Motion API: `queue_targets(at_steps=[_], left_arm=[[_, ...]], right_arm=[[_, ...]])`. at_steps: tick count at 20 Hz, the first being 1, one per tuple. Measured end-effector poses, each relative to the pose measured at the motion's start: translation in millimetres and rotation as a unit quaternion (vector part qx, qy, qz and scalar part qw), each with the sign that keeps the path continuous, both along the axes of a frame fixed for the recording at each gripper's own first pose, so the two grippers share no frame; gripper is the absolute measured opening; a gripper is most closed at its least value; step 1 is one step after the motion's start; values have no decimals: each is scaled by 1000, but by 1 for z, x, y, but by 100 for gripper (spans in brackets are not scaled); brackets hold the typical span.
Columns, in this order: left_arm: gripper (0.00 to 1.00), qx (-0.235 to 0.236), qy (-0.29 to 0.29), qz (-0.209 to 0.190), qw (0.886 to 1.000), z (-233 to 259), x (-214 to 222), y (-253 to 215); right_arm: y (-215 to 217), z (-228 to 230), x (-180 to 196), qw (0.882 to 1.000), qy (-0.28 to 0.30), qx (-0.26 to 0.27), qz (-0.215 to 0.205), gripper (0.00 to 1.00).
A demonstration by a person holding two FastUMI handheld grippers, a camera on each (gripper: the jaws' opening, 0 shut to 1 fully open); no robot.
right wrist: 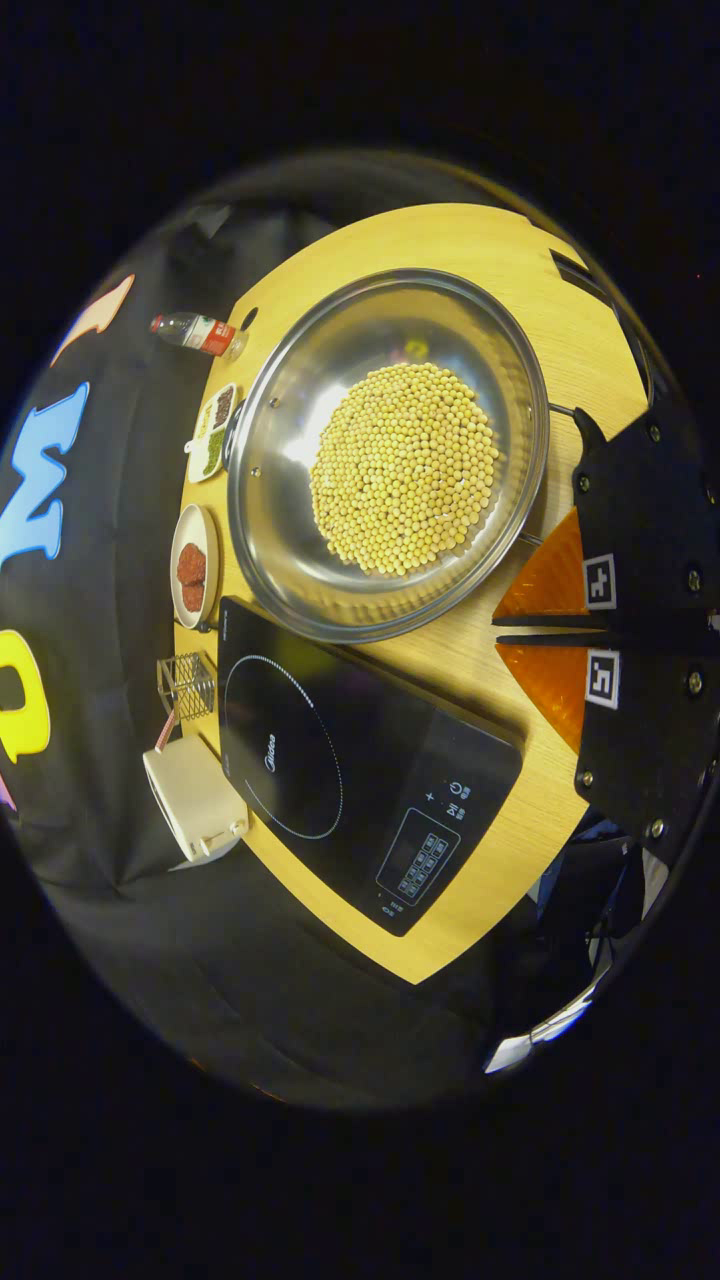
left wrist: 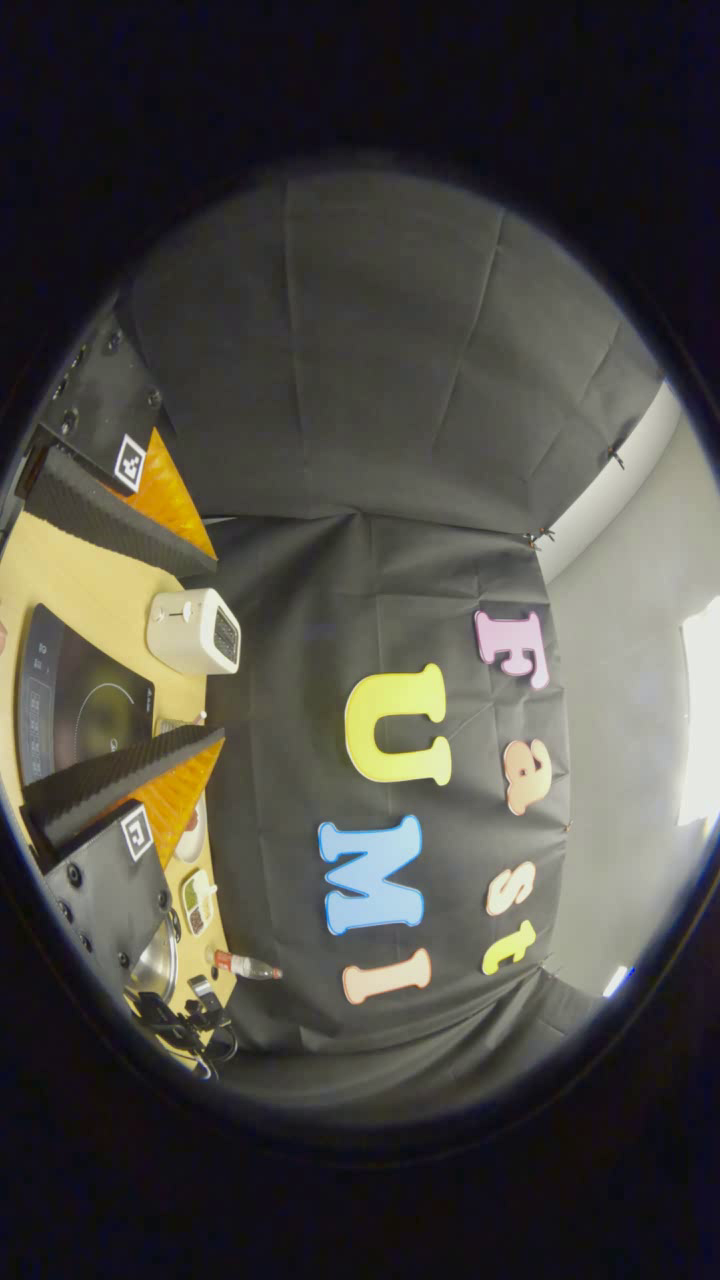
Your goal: First push the handle of the pot to place it horizontally, then grasp the pot with both hands and set it on the induction cooktop.
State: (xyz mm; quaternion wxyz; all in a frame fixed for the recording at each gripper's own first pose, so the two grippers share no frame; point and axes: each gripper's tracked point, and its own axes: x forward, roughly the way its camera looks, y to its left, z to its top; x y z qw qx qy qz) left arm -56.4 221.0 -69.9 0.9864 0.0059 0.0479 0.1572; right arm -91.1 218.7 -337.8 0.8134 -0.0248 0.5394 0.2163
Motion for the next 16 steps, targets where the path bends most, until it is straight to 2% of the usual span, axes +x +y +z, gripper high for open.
queue_targets(at_steps=[8,13,14,16], left_arm=[[99,-10,2,-15,1000,-7,12,-2],[97,-11,-5,-37,999,-3,30,-17],[94,-11,-3,-37,999,-4,32,-20],[97,-12,1,-40,999,-5,38,-30]], right_arm=[[-5,-2,7,999,7,-1,-32,1],[-28,-2,5,999,9,-17,-46,1],[-33,-2,4,999,11,-20,-48,1],[-45,-3,3,998,15,-24,-51,1]])
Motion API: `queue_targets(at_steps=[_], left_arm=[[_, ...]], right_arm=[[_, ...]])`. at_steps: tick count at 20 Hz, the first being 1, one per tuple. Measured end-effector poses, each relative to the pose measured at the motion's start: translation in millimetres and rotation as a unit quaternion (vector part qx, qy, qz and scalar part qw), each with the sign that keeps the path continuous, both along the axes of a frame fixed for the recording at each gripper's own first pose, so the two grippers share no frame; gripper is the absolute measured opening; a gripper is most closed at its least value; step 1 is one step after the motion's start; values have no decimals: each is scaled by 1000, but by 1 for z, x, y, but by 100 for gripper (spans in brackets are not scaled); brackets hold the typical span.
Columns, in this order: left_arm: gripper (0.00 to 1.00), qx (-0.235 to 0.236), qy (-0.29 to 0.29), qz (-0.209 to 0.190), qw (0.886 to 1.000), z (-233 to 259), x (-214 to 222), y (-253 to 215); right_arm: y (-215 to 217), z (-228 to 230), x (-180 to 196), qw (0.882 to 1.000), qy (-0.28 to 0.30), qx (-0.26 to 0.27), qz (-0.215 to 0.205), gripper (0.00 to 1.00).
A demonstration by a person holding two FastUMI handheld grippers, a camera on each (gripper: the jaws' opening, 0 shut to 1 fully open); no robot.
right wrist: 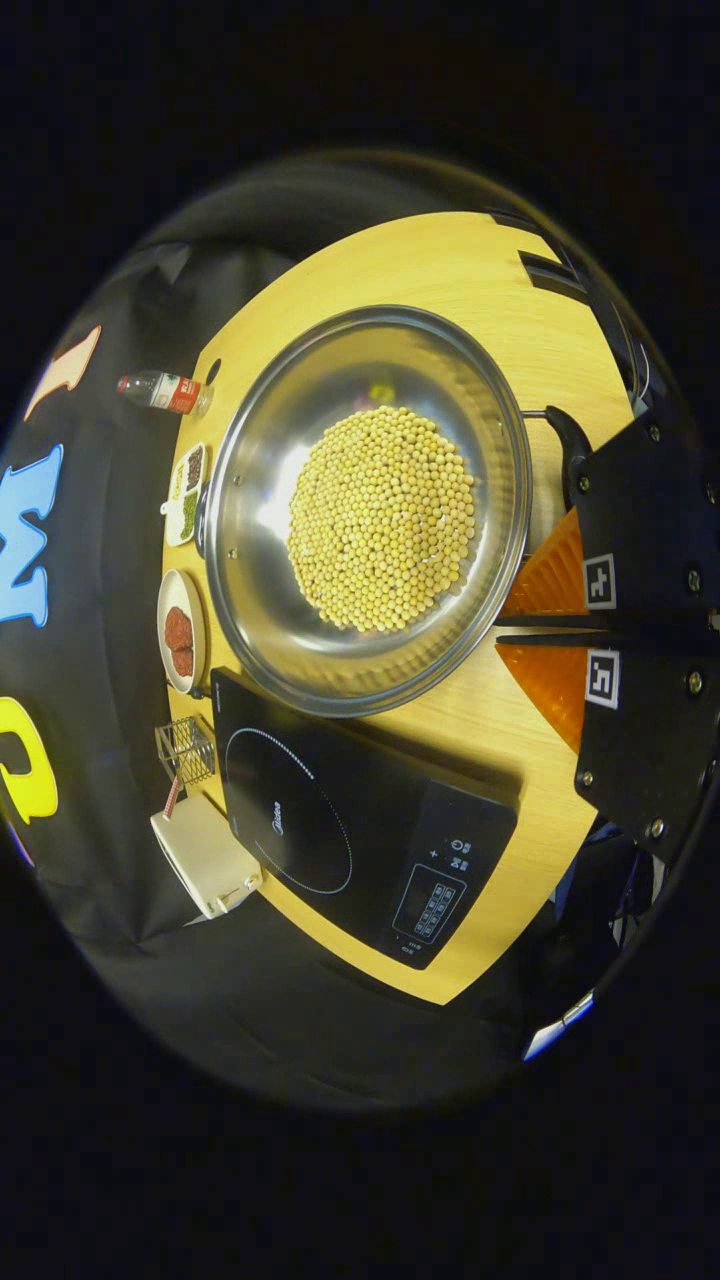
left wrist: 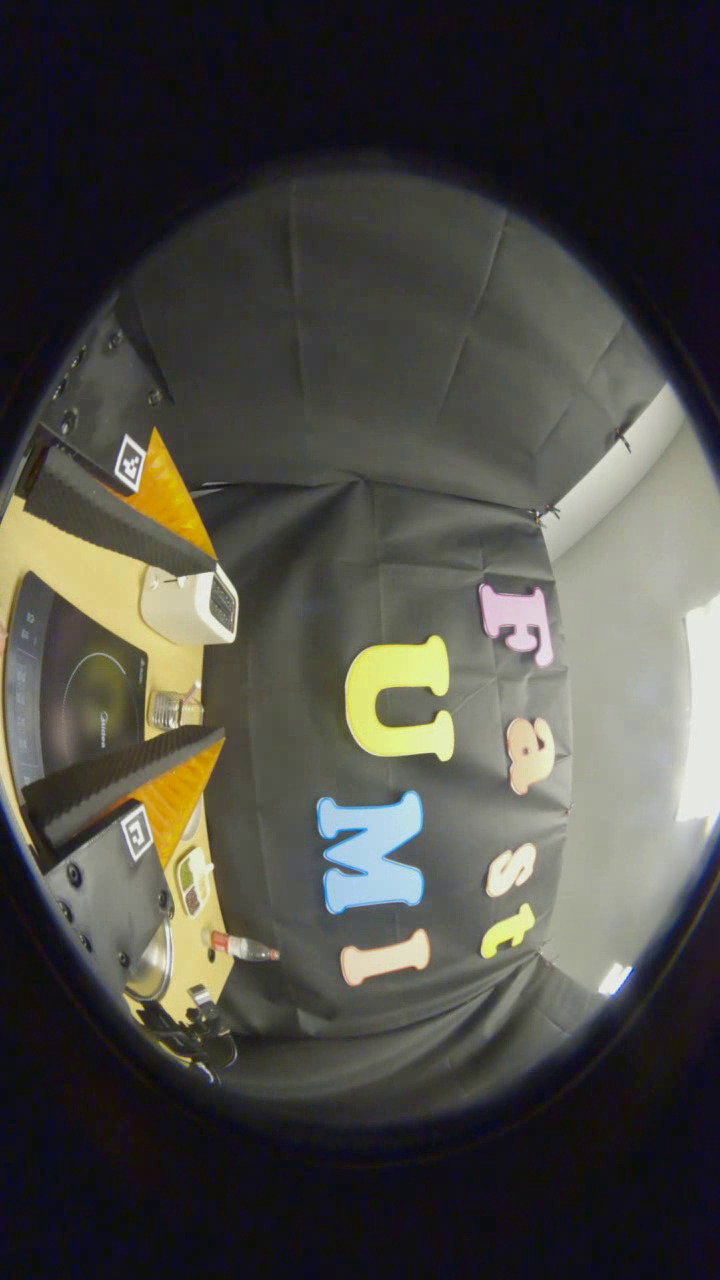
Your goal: First push the handle of the pot to place it horizontally, then grasp the pot with both hands and set it on the induction cooktop.
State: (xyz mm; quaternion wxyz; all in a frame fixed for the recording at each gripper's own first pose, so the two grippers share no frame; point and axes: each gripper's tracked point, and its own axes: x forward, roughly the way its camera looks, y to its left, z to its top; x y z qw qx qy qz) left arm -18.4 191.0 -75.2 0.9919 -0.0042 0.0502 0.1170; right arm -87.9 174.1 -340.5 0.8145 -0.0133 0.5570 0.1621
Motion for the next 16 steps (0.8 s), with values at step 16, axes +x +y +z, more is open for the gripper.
queue_targets(at_steps=[16], left_arm=[[97,7,3,-20,1000,11,48,-101]], right_arm=[[-83,-10,13,999,-6,-10,38,1]])
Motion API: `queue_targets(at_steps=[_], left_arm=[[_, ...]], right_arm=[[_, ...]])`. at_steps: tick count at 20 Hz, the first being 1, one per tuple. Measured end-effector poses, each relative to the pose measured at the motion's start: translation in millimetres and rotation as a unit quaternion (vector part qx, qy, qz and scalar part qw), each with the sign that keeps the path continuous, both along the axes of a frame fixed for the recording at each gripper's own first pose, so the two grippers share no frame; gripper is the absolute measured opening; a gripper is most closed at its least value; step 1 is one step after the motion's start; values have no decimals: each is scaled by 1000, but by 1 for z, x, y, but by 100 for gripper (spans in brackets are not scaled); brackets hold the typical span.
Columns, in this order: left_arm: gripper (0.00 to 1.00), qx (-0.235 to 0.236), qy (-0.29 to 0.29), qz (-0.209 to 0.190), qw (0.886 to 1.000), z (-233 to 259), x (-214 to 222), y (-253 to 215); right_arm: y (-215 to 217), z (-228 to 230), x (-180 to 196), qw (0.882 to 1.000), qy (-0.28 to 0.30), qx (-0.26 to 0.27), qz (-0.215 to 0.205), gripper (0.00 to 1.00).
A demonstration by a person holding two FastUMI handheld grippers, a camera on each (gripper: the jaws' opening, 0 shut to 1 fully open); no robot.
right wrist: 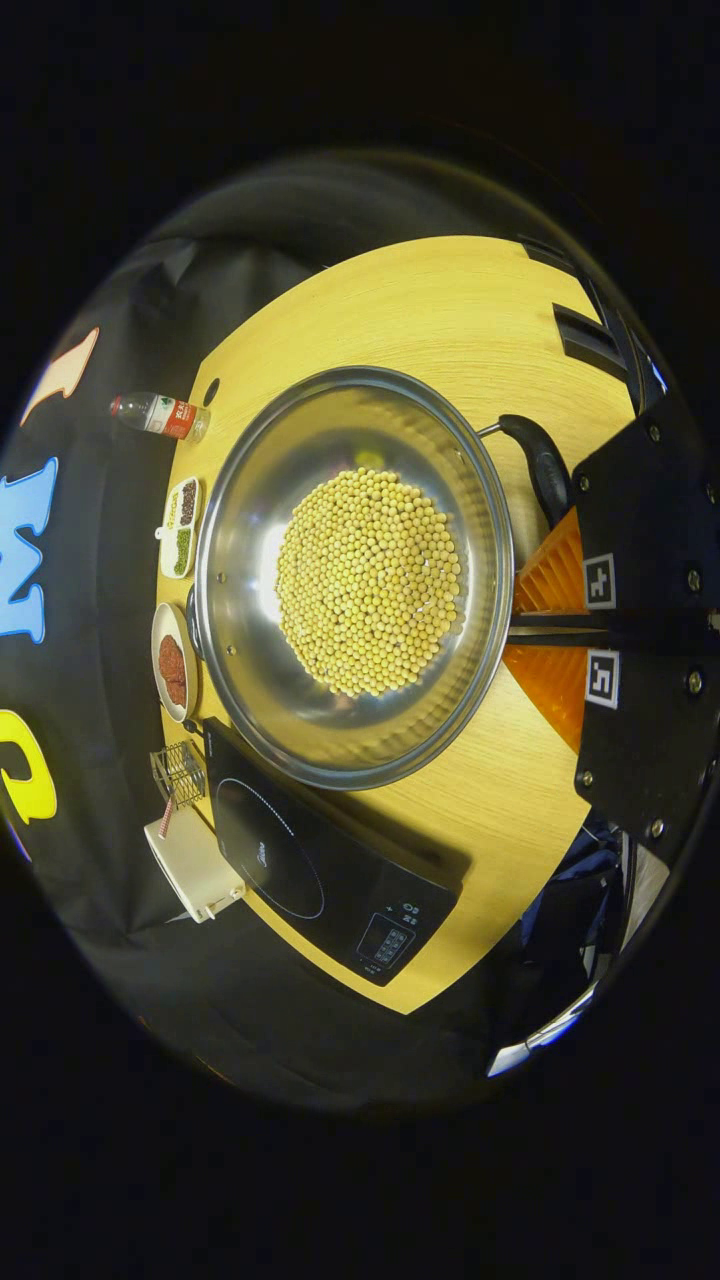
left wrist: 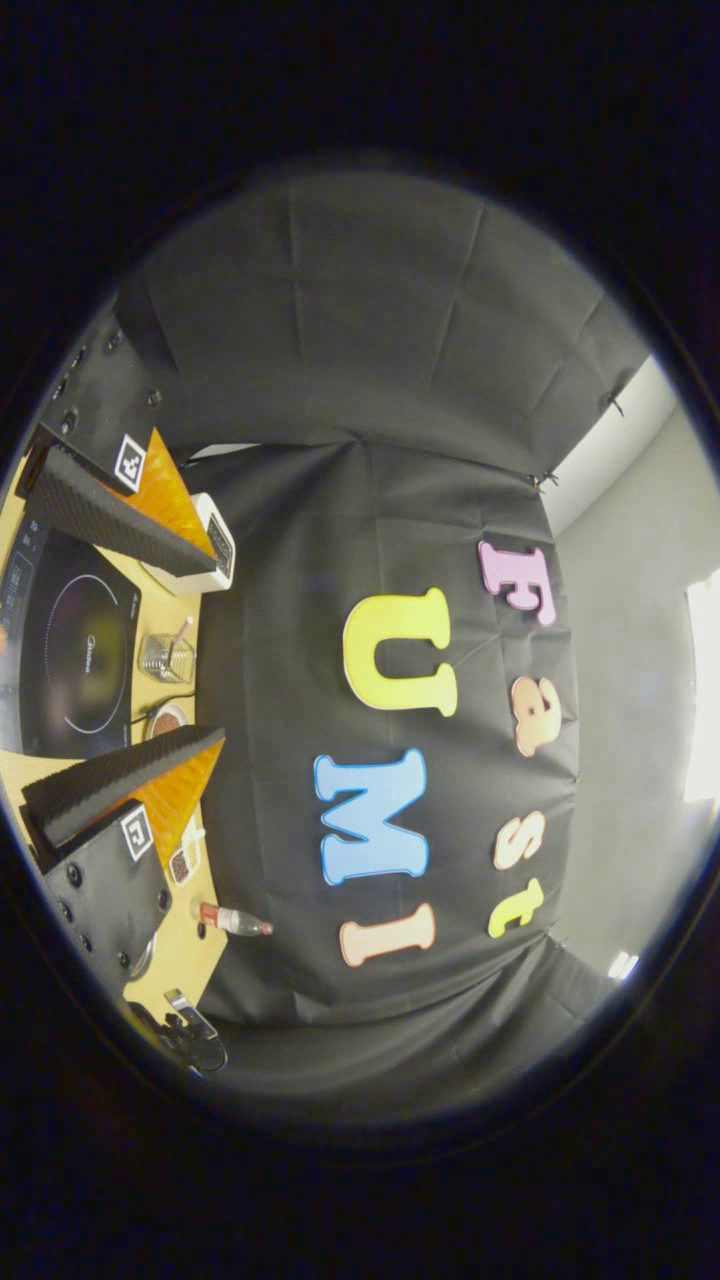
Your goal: First push the handle of the pot to place it horizontally, then grasp the pot with both hands and set it on the induction cooktop.
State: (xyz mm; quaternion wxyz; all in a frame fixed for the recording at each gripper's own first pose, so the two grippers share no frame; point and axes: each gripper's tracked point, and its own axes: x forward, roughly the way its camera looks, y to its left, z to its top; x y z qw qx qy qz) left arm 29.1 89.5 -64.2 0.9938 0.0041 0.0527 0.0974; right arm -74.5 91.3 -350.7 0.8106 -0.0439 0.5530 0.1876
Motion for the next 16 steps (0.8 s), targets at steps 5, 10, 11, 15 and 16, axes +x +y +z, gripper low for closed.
queue_targets(at_steps=[5,10,11,15,16], left_arm=[[97,6,1,-22,1000,4,17,-34],[100,10,1,-38,999,7,36,-60],[100,13,-1,-42,999,10,39,-65],[97,19,-5,-52,998,15,45,-82],[97,19,-4,-53,998,14,46,-86]], right_arm=[[-24,-3,10,1000,-2,-5,1,1],[-49,-8,23,1000,-7,-15,-3,1],[-56,-9,26,1000,-9,-20,-4,1],[-74,-12,37,999,-16,-35,-2,1],[-79,-14,40,999,-18,-40,0,1]])
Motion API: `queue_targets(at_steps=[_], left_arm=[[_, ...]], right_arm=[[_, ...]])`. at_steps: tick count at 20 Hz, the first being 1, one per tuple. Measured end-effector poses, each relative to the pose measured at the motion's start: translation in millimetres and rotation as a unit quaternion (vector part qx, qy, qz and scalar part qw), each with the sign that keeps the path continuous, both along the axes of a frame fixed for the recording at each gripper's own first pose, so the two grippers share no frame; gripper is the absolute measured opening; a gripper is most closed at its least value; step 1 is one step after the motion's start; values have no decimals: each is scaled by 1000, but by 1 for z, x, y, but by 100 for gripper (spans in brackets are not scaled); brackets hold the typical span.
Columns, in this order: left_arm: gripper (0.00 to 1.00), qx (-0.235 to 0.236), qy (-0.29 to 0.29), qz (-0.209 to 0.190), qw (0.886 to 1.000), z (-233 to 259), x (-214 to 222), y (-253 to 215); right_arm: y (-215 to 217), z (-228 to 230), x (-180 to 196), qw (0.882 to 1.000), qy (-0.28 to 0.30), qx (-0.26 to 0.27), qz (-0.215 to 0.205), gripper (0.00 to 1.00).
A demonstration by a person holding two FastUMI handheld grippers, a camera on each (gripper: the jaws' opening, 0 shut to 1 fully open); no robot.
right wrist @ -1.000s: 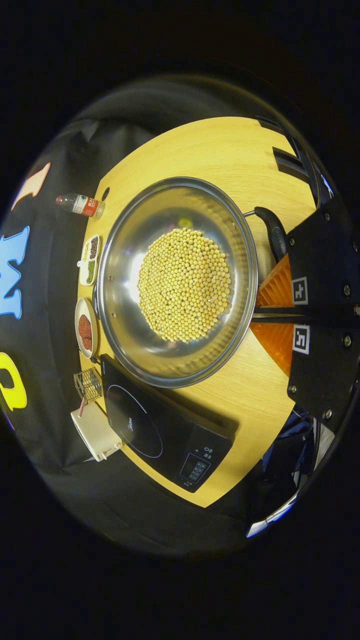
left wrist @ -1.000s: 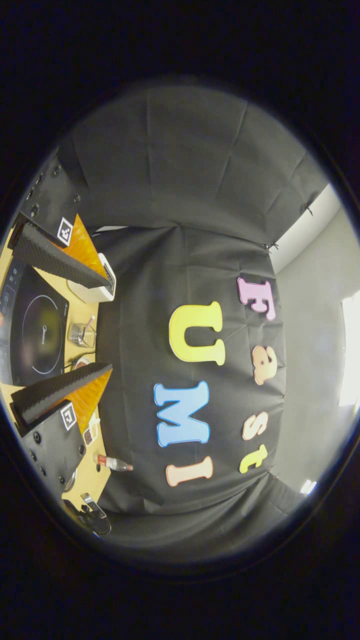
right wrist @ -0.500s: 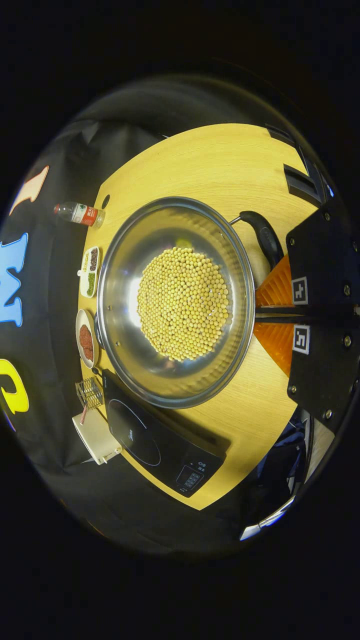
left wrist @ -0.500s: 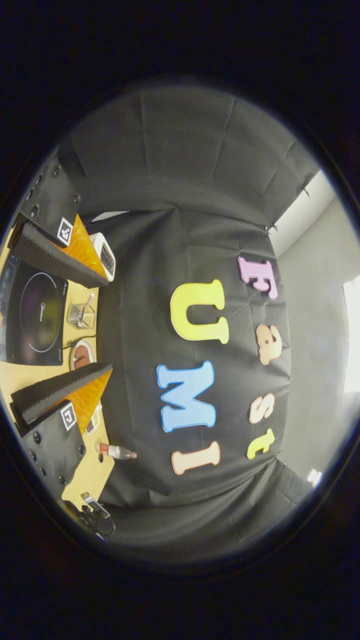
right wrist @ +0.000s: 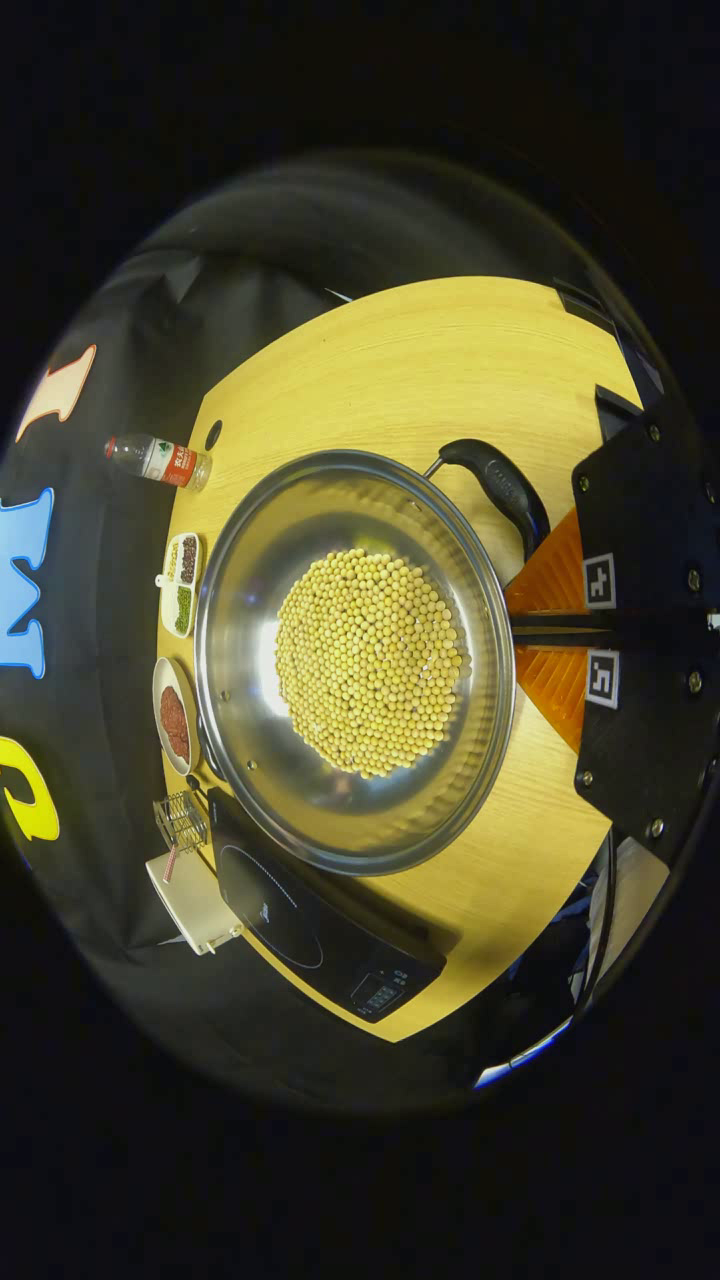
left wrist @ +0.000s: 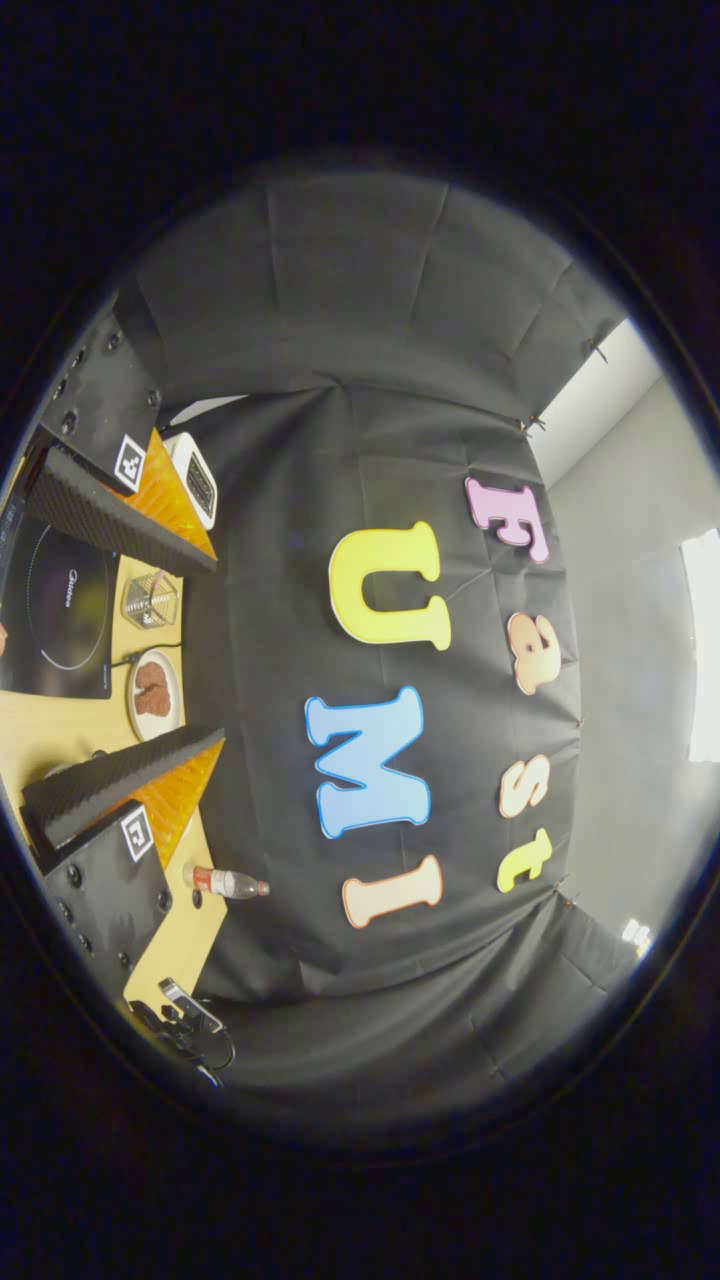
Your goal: First push the handle of the pot to place it horizontally, then grasp the pot with both hands and set it on the induction cooktop.
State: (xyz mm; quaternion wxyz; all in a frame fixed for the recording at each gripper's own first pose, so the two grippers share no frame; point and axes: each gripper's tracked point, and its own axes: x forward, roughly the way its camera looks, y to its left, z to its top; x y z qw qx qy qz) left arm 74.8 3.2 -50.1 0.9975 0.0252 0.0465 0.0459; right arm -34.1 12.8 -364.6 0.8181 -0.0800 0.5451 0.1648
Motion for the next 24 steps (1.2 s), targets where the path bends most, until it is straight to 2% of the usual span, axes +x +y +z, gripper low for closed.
queue_targets(at_steps=[4,13,24], left_arm=[[94,3,4,1,1000,-2,1,-9],[90,10,25,24,999,-14,-1,-14],[100,7,53,56,997,-37,-1,-7]], right_arm=[[-14,-3,13,1000,-11,-20,12,1],[-41,-13,53,999,-18,-34,8,1],[-67,-27,113,996,-28,-27,-81,1]])
